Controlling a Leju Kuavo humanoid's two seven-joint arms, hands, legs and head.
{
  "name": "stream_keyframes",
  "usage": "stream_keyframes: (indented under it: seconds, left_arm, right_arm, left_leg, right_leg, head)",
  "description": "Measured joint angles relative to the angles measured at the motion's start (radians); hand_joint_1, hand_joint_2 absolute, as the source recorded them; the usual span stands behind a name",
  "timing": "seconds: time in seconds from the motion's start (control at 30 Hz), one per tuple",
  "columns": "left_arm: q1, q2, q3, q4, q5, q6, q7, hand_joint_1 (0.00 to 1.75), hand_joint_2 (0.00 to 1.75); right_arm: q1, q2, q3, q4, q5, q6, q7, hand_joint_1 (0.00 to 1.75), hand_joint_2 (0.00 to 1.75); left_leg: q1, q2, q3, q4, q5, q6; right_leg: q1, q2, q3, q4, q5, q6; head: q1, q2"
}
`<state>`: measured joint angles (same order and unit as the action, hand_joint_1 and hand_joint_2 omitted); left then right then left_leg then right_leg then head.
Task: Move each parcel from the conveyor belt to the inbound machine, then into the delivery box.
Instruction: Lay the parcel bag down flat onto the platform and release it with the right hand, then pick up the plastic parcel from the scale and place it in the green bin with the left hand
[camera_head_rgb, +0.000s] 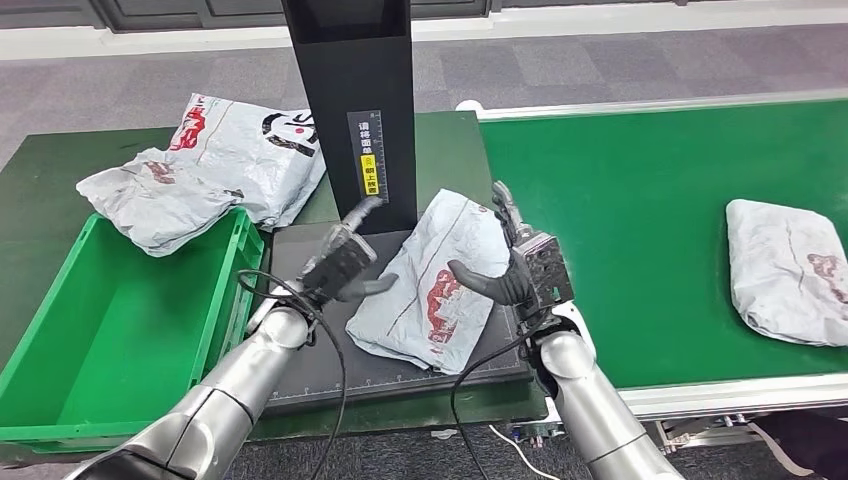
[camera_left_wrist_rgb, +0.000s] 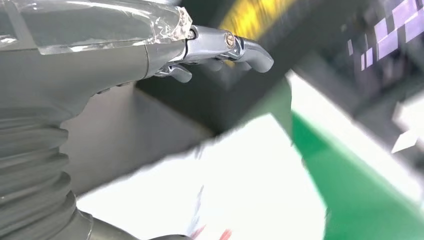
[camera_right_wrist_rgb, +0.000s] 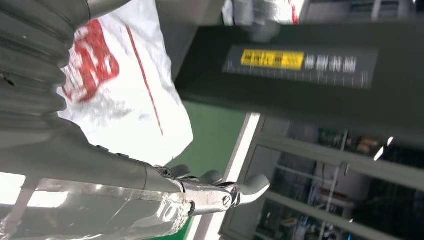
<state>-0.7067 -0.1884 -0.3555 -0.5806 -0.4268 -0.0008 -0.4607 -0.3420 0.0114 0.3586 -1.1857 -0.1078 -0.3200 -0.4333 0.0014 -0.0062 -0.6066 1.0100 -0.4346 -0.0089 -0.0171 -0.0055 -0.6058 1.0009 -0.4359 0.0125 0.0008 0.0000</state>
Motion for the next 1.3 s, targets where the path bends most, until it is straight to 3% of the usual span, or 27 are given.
stream_keyframes:
  seconds: [0.17,0.3,0.83,0.97,1.17,1.3]
  left_arm:
    - [0.007,0.005,-0.171,0.046,-0.205,-0.02,0.065,0.0,1.75]
    - [0.014,0.007,-0.258,0.073,-0.25,-0.014,0.088,0.0,1.75]
    - [0.005,0.009,-0.318,0.101,-0.259,-0.011,0.092,0.01,1.75]
    - [-0.001,0.012,-0.345,0.106,-0.327,-0.021,0.108,1.75,1.75]
    - [-0.027,0.015,-0.421,0.13,-0.433,-0.154,0.117,1.75,1.75]
    - [-0.049,0.017,-0.444,0.138,-0.44,-0.165,0.097,1.75,1.75]
  right_arm:
    - [-0.027,0.001,-0.074,0.053,-0.009,0.01,-0.005,0.0,1.75]
    - [-0.042,0.003,-0.114,0.084,-0.007,0.017,-0.005,0.0,1.75]
    - [-0.05,0.009,-0.139,0.129,-0.003,0.018,-0.004,0.0,1.75]
    - [-0.06,0.012,-0.144,0.137,0.014,0.02,0.007,0.0,1.75]
    - [-0.069,0.022,-0.145,0.143,0.051,0.041,0.022,0.0,1.75]
    - [-0.067,0.029,-0.145,0.14,0.082,0.037,0.026,0.0,1.75]
  left_leg:
    - [0.0,0.0,0.0,0.0,0.0,0.0]
    - [0.0,0.0,0.0,0.0,0.0,0.0]
    - [0.0,0.0,0.0,0.0,0.0,0.0]
    - [0.0,-0.001,0.001,0.0,0.0,0.0]
    - [0.0,-0.003,0.006,0.0,-0.001,0.001]
    - [0.0,-0.002,0.008,0.0,-0.001,0.001]
  right_leg:
    - [0.0,0.0,0.0,0.0,0.0,0.0]
    - [0.0,0.0,0.0,0.0,0.0,0.0]
    - [0.0,0.0,0.0,0.0,0.0,0.0]
    - [0.0,-0.001,0.002,0.0,0.0,0.0]
    - [0.0,-0.004,0.008,0.0,-0.002,0.001]
    - [0.0,-0.004,0.01,0.0,-0.001,0.001]
  head:
    - [0.0,0.0]
    - [0.0,0.0]
    - [0.0,0.0]
    - [0.0,0.0]
    - [0.0,0.0]
    - [0.0,0.0]
